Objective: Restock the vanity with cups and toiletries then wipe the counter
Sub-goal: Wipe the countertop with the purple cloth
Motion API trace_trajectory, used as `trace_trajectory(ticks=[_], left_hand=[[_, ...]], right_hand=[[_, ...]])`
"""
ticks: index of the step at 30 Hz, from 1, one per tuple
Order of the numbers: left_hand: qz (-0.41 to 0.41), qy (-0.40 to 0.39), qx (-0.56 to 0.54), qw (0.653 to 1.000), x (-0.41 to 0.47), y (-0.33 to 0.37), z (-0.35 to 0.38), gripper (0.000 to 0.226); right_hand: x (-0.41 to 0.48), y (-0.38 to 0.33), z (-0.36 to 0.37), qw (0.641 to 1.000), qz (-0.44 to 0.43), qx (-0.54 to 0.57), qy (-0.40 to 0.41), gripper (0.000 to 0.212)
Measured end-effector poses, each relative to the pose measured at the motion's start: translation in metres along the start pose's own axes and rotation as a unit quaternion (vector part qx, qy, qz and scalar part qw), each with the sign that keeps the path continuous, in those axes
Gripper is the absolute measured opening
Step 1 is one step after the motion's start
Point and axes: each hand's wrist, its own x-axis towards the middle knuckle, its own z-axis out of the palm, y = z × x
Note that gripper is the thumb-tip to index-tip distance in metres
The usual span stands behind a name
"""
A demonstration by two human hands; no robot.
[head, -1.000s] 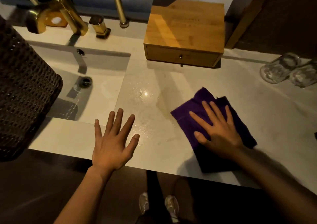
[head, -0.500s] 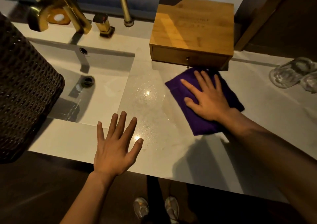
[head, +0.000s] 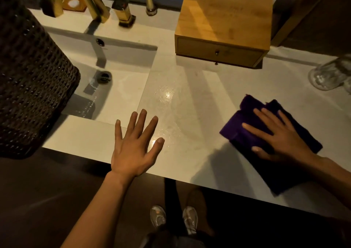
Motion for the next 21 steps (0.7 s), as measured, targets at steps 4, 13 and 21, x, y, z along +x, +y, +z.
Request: trace_trajectory(ticks=[4,13,21], left_hand=[[0.001,0.000,-0.004,1.000,0.000,0.001,0.001,0.065],[-0.001,0.014,-0.019,1.000,-0.002,0.000,0.000,0.068],[0.010,0.016,-0.039,0.999,-0.001,-0.002,-0.002,0.076]], right_hand=[[0.013,0.012,-0.007,0.992,0.124,0.013,0.022,0.068],[0.145,-0.057,-0.023,0.990,0.137,0.013,0.038,0.065],[0.124,-0.127,-0.013,0.985,-0.167,-0.038,-0.028,0.067]])
